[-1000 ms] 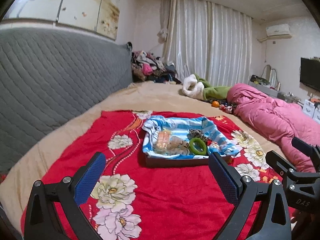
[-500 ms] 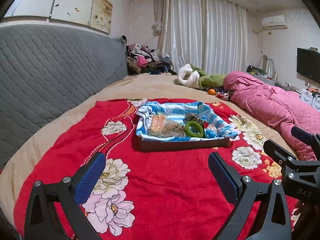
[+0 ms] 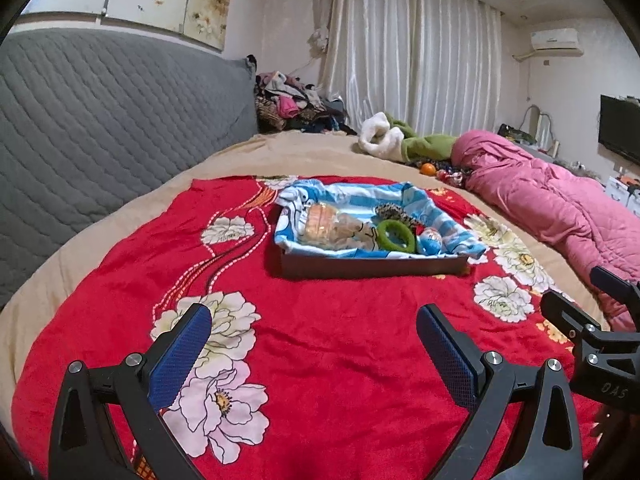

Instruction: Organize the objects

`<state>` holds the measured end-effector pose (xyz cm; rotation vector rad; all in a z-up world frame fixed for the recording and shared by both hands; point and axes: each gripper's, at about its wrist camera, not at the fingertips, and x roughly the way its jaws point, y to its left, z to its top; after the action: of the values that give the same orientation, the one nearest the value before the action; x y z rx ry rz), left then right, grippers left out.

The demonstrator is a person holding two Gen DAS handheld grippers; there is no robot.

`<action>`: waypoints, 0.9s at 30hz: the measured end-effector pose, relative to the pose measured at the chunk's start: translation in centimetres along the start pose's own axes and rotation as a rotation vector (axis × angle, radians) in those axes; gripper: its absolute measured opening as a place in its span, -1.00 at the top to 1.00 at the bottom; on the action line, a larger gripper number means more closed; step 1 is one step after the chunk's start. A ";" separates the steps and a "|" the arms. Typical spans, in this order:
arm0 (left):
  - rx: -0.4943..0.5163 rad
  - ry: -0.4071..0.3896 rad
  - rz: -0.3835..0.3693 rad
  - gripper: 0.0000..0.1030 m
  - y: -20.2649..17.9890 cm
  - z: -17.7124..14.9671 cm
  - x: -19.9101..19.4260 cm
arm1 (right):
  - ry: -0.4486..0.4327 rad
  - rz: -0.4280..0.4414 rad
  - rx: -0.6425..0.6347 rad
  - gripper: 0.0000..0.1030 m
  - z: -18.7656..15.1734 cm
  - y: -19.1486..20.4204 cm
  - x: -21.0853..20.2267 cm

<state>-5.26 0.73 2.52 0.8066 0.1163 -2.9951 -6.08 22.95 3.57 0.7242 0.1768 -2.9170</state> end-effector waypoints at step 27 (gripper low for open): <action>-0.008 0.108 0.007 -0.98 -0.1 -2.0 2.8 | 0.094 0.001 0.043 -0.97 -2.9 -1.1 2.0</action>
<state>-6.70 0.98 -0.60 0.9655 0.1288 -2.9420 -6.66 24.21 0.16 0.8681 0.1233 -2.8958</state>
